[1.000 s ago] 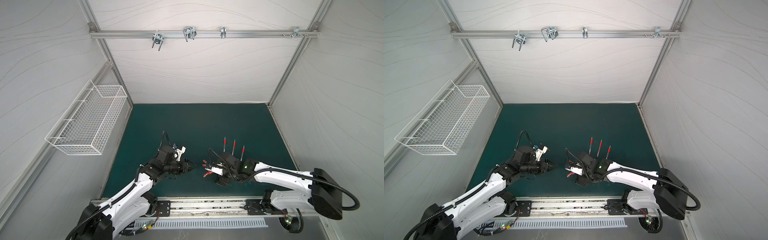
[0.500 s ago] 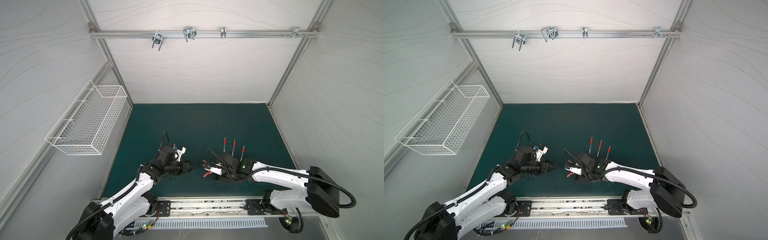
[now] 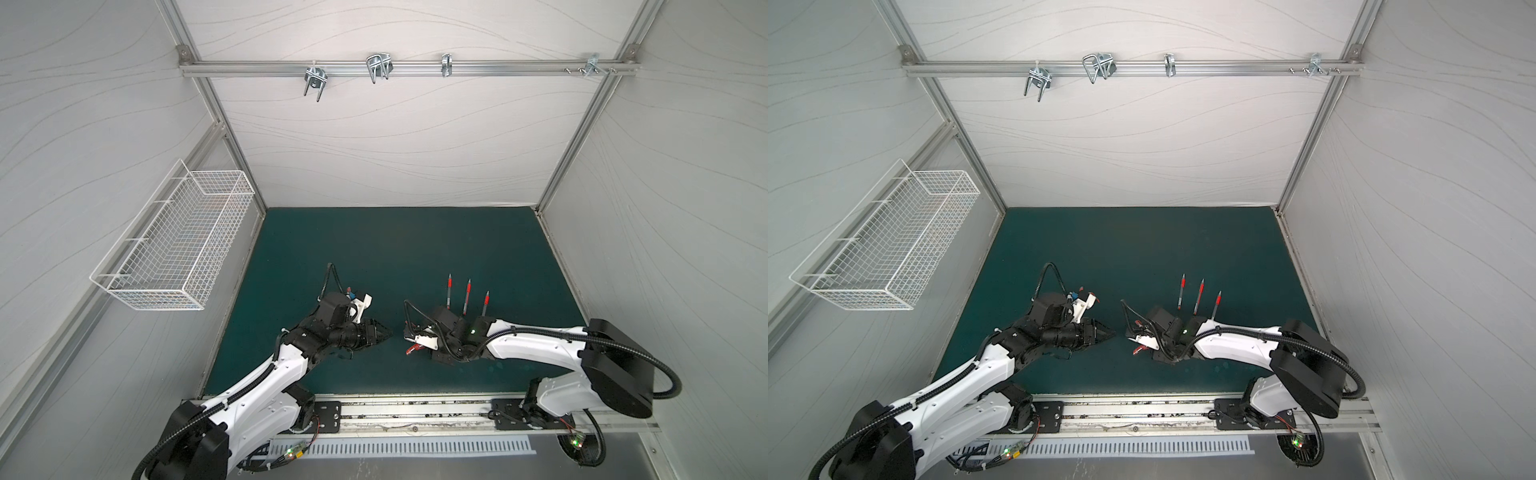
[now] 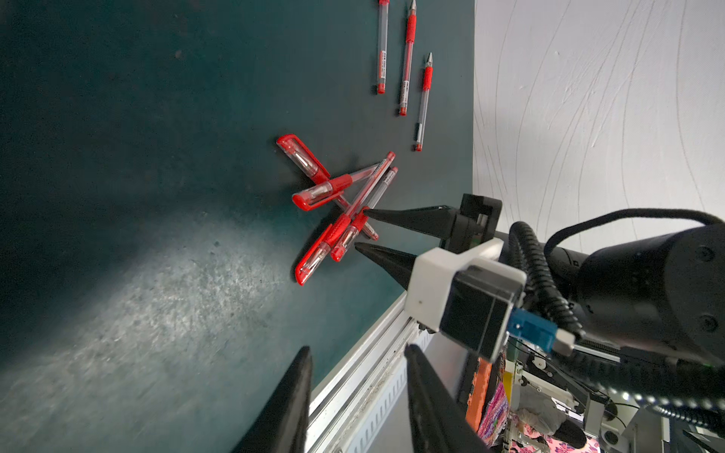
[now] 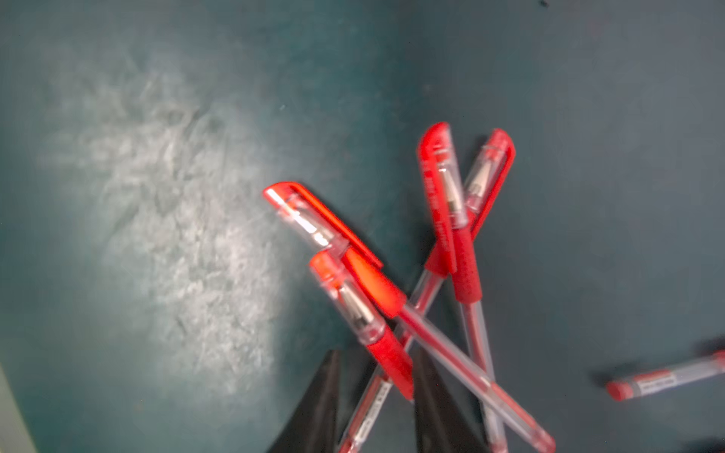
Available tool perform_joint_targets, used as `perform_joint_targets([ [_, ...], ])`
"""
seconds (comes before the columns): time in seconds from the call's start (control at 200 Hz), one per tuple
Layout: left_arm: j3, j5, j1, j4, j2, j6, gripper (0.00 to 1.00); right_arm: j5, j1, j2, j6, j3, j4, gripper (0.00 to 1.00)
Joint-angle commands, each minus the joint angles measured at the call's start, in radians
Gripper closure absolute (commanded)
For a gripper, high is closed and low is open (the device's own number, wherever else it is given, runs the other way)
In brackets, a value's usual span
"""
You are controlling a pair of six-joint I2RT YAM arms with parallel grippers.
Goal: Remove pen caps from pens
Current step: Pick up the pen from the bottom-center of the table.
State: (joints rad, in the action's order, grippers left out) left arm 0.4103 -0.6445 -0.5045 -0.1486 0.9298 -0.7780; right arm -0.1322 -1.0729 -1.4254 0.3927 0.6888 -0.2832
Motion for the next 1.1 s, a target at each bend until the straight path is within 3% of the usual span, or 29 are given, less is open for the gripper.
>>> perform_joint_targets([
  [0.0, 0.008, 0.005, -0.002, 0.034, 0.001, 0.011, 0.60, -0.017, -0.003, -0.031, 0.025, 0.026, 0.010, 0.69],
  [0.31, 0.012, 0.003, -0.002, 0.035, 0.010, 0.016, 0.60, -0.027, -0.002, -0.083, 0.030, 0.054, 0.000, 0.71],
  [0.465, 0.012, 0.003, -0.002, 0.032, 0.007, 0.014, 0.60, -0.032, -0.001, -0.081, 0.034, 0.054, 0.014, 0.79],
  [0.845, 0.024, 0.012, -0.002, 0.028, 0.004, 0.015, 0.60, 0.001, 0.032, -0.015, 0.038, 0.025, 0.064, 0.97],
  [1.095, 0.042, 0.048, -0.002, 0.061, 0.016, -0.005, 0.60, 0.006, 0.064, 0.086, -0.009, 0.020, 0.071, 0.99],
])
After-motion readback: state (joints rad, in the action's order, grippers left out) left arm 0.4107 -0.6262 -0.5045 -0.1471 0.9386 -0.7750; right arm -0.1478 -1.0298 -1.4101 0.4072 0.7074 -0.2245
